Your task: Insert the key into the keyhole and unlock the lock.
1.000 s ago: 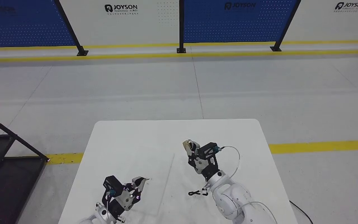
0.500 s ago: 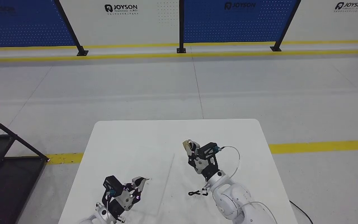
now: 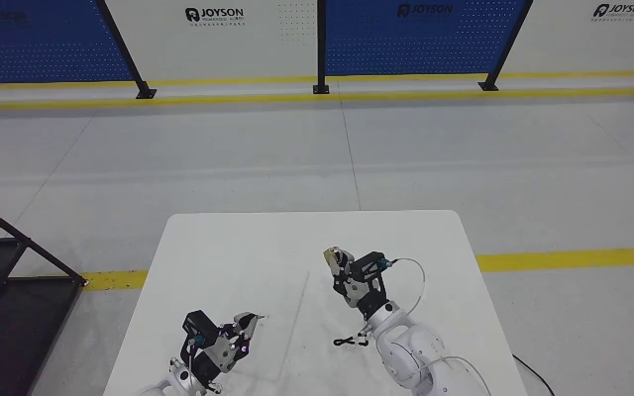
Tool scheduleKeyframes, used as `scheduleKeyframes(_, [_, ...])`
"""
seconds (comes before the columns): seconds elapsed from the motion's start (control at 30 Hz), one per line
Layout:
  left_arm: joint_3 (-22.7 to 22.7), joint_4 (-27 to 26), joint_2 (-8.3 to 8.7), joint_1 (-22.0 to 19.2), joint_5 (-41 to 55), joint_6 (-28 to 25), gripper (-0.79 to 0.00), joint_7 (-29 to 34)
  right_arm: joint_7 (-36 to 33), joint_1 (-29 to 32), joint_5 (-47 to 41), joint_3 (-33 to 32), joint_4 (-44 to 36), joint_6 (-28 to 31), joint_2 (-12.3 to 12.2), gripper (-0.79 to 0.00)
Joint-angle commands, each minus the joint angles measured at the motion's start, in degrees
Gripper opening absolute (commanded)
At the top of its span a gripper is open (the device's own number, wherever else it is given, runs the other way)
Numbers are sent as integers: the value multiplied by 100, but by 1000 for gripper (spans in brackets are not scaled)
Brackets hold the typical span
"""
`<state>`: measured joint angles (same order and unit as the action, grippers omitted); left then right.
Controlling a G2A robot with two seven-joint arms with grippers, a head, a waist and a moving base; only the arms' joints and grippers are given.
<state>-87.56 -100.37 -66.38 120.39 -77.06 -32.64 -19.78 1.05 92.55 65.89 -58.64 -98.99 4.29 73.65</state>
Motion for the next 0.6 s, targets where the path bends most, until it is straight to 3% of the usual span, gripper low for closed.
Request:
scheduleKeyframes(0.0, [0,0,0,0,0,0,-785,0,0,0,0,0,0,0,0,-785])
scheduleKeyframes(0.03, [0,0,0,0,0,0,-785,0,0,0,0,0,0,0,0,-785])
scheduleKeyframes(0.07, [0,0,0,0,0,0,-403,0,0,0,0,0,0,0,0,-785])
scheduleKeyframes(0.1, [0,0,0,0,0,0,-785,0,0,-4,-9,-11,5,-30,1,-785])
scheduleKeyframes(0.3, [53,76,20,-152,457,-491,-785,100,47,24,-331,-52,63,215,3,-785])
scheduleKeyframes(0.57, [160,192,50,-350,1169,-1421,-785,-146,129,33,-1550,-211,434,2437,-84,-785])
